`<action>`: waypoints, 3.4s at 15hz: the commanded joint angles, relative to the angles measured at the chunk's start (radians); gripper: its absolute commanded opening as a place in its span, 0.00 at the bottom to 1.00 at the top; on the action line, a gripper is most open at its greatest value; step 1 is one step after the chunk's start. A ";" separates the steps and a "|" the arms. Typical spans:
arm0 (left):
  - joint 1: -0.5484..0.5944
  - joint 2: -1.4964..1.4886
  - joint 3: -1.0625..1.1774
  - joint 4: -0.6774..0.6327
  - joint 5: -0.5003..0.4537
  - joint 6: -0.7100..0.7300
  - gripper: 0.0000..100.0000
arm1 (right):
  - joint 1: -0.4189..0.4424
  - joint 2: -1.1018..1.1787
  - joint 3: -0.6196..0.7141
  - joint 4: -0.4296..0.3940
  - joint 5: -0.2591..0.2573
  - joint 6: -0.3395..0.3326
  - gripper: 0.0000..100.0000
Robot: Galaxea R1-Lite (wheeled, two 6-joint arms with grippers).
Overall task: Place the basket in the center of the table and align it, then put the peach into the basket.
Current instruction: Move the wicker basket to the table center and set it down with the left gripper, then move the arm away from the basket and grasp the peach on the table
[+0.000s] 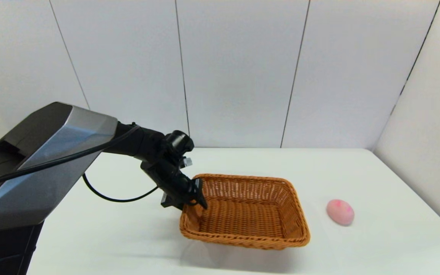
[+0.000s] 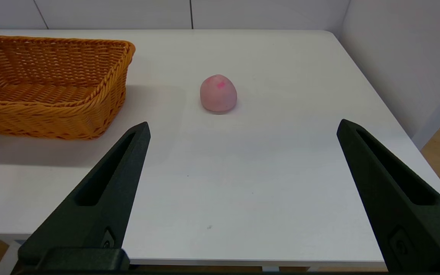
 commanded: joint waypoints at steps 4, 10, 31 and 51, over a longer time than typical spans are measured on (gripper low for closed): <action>0.088 -0.192 -0.008 0.023 0.018 0.036 1.00 | 0.000 0.000 0.000 -0.001 -0.002 0.000 1.00; 0.348 -0.721 0.219 0.243 0.280 0.246 1.00 | 0.000 0.000 0.000 -0.002 -0.002 0.002 1.00; 0.495 -2.042 1.138 0.127 0.495 0.390 1.00 | 0.000 0.000 0.000 -0.002 -0.002 0.006 1.00; 0.444 -2.303 1.552 -0.490 0.398 0.471 1.00 | -0.004 0.412 -0.348 0.091 -0.033 0.040 1.00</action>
